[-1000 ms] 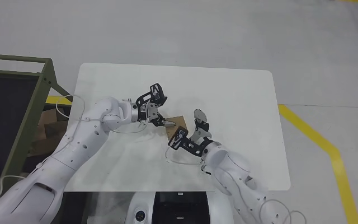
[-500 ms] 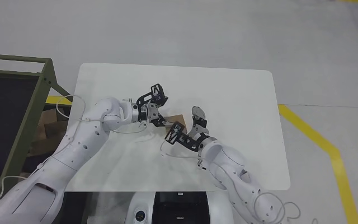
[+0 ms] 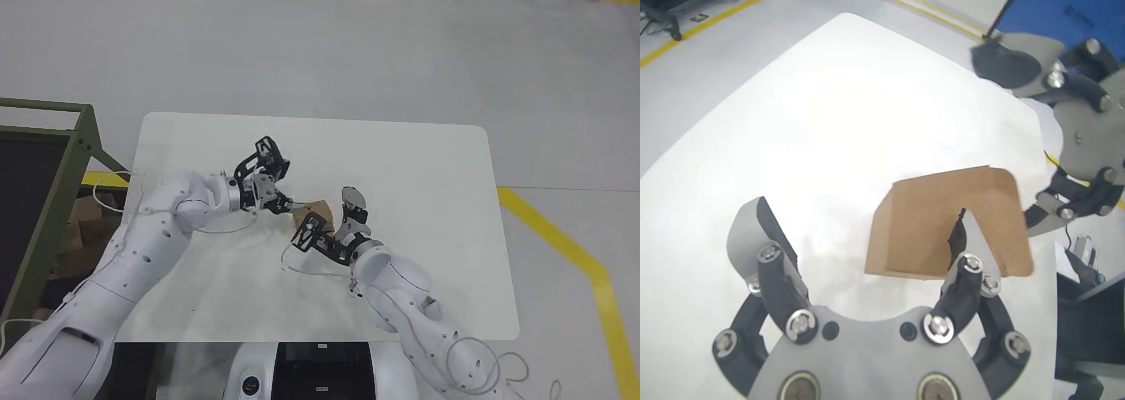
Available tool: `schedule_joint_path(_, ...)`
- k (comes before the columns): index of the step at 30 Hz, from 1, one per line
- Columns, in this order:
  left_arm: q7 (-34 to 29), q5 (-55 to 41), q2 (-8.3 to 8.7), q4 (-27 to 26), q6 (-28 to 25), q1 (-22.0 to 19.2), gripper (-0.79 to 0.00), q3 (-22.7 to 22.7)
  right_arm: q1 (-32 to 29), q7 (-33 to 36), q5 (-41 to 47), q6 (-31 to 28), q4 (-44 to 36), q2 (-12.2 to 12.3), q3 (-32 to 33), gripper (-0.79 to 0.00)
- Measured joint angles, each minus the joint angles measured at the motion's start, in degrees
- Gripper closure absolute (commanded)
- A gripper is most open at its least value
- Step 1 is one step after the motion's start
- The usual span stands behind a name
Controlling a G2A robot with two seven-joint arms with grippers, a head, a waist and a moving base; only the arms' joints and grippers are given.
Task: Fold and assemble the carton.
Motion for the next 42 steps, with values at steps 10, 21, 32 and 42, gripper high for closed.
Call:
schedule_joint_path(10,-4.8,-1.8,-1.17,1.5,4.5,-1.7,-0.785,1.4,-0.6,-0.3,-0.6,0.1,-0.6,-0.2,0.3,-0.785)
schedule_joint_path(21,-4.6,0.3,-1.91,2.7,1.9,-2.4,-0.785,2.2,-1.1,0.7,-1.3,-2.3,-1.9,-0.2,0.3,-0.785)
schedule_joint_path(32,-3.7,2.1,-2.26,2.5,1.3,-1.8,-0.785,2.0,-2.9,0.7,-1.5,-4.6,-6.6,0.1,1.5,-0.785)
schedule_joint_path(42,-3.8,2.5,-2.54,2.5,0.8,-1.6,-0.785,1.6,-0.6,1.9,-0.7,-3.8,-3.2,-0.6,0.8,-0.785)
